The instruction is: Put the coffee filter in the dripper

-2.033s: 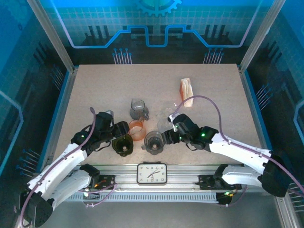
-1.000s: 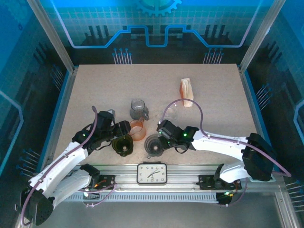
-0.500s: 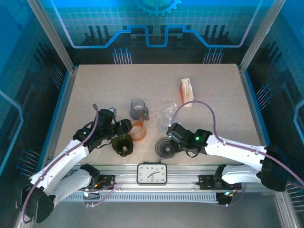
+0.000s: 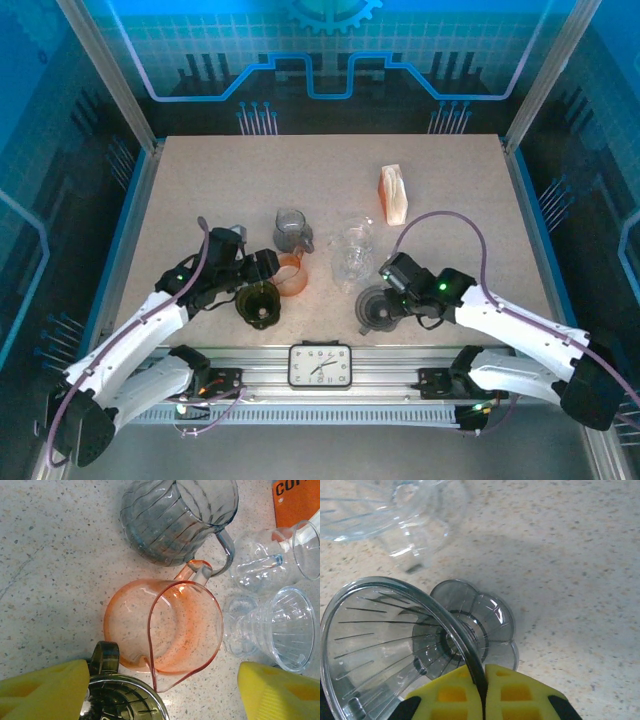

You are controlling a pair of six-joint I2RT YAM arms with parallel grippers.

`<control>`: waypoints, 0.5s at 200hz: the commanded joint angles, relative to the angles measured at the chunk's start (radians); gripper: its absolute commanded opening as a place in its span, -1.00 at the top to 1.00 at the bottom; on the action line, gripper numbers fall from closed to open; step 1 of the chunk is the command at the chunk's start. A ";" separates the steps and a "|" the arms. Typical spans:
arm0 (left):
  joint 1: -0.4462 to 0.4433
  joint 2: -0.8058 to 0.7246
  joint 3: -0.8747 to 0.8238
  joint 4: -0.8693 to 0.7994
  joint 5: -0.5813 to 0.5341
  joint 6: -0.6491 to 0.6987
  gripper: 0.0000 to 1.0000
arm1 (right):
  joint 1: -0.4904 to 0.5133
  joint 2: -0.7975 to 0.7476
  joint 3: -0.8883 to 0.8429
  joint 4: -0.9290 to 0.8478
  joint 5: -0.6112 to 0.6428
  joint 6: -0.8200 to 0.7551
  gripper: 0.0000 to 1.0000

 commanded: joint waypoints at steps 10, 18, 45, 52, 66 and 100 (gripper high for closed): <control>-0.007 0.005 0.042 0.003 0.015 0.028 -0.59 | -0.095 -0.021 -0.026 -0.056 -0.013 -0.042 1.00; -0.005 0.004 0.044 0.003 0.013 0.029 -0.59 | -0.125 -0.018 -0.028 -0.054 -0.022 -0.045 1.00; -0.005 0.001 0.048 -0.003 0.010 0.032 -0.60 | -0.223 -0.004 -0.028 -0.035 -0.038 -0.062 1.00; -0.006 0.001 0.050 -0.004 0.011 0.033 -0.61 | -0.249 -0.004 -0.028 -0.029 -0.038 -0.068 1.00; -0.006 0.000 0.051 -0.007 0.007 0.035 -0.61 | -0.300 -0.009 -0.031 -0.002 -0.044 -0.074 1.00; -0.003 0.000 0.049 -0.005 -0.008 0.038 -0.62 | -0.432 0.028 -0.036 0.137 -0.133 -0.083 1.00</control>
